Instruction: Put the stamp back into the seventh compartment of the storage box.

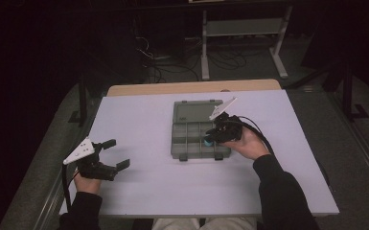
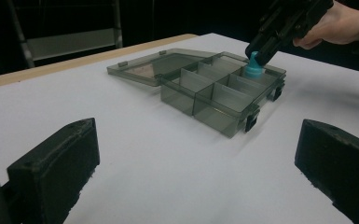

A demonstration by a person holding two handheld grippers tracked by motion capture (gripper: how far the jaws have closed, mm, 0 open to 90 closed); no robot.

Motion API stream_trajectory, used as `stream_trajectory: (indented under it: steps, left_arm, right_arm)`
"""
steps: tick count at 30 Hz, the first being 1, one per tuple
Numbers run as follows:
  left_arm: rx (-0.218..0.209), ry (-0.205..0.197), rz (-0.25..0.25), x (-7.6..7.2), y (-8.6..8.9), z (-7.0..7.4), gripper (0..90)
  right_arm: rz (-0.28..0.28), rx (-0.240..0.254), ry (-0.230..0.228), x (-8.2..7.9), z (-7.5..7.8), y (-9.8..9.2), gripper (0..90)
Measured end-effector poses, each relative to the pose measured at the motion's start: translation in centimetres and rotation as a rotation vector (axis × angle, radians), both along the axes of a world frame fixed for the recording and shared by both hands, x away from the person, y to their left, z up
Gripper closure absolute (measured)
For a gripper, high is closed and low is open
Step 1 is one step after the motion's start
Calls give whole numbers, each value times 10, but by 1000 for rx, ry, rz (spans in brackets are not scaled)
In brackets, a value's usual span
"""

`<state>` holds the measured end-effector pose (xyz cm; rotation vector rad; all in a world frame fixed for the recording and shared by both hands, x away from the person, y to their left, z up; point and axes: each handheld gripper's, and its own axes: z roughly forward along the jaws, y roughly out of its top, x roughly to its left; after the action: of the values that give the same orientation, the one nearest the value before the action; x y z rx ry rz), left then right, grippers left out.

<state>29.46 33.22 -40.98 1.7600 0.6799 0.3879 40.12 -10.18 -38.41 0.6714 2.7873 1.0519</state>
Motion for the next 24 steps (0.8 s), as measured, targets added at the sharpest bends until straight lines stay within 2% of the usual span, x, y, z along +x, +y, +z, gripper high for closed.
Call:
stream_trajectory:
  steps: [24]
  left_arm:
    - [1,-1,0,0,0,0,0]
  right_arm:
    - [17,-27,27,-2,-20,6,715]
